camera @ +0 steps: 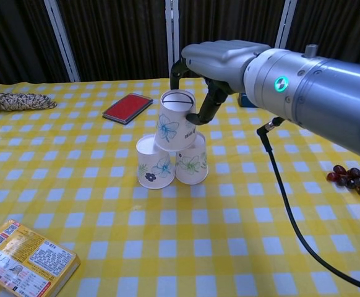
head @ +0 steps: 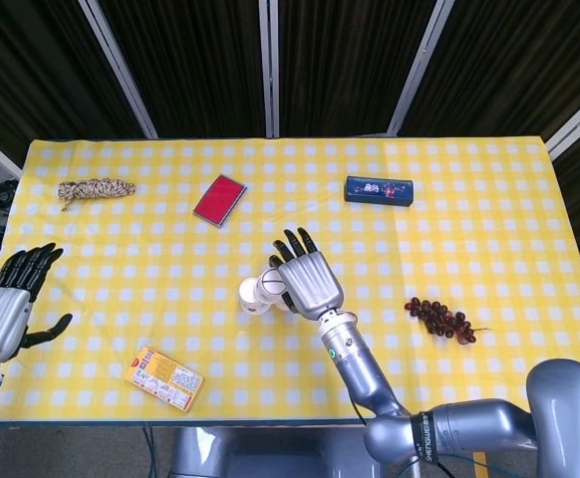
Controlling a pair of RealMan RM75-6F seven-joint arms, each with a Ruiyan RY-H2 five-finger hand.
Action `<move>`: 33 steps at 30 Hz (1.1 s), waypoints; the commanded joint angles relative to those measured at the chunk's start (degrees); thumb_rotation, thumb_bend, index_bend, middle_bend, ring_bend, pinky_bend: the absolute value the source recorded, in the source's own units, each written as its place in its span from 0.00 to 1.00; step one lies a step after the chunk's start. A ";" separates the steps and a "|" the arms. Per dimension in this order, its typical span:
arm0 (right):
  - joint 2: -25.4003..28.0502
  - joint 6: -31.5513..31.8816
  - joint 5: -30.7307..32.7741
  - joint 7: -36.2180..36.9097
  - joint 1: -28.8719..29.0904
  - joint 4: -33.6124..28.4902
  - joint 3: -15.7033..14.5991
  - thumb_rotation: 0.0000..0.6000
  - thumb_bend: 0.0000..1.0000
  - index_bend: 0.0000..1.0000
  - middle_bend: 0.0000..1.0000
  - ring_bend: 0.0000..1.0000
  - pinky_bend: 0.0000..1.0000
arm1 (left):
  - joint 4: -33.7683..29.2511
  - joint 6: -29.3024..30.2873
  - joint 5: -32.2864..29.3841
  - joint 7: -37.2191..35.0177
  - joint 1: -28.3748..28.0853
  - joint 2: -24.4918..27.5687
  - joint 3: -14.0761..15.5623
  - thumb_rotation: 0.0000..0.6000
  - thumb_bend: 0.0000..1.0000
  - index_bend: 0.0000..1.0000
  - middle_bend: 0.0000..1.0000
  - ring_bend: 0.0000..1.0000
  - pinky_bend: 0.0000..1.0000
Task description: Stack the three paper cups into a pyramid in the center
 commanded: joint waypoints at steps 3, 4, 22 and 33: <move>-0.59 -0.76 0.06 1.56 0.10 1.60 -0.62 1.00 0.33 0.47 0.17 0.00 0.00 | 0.14 -0.21 -0.23 -0.15 -0.02 -0.02 -0.20 1.00 0.30 0.00 0.00 0.00 0.00; -0.68 -0.83 -0.06 1.81 0.12 1.82 -0.70 1.00 0.33 0.47 0.17 0.00 0.00 | 0.16 -0.28 -0.28 -0.16 -0.03 -0.04 -0.22 1.00 0.30 0.00 0.00 0.00 0.00; 3.77 4.42 -4.64 1.94 -2.85 -2.73 -3.45 1.00 0.19 0.17 0.02 0.00 0.00 | 0.49 -0.65 -0.94 0.22 0.04 -0.47 -0.68 1.00 0.30 0.00 0.00 0.00 0.00; 16.08 12.28 -20.06 15.17 -16.72 -2.57 -14.77 1.00 0.17 0.13 0.00 0.00 0.00 | 1.27 0.55 -0.68 1.87 1.12 -1.44 -0.13 1.00 0.24 0.00 0.00 0.00 0.00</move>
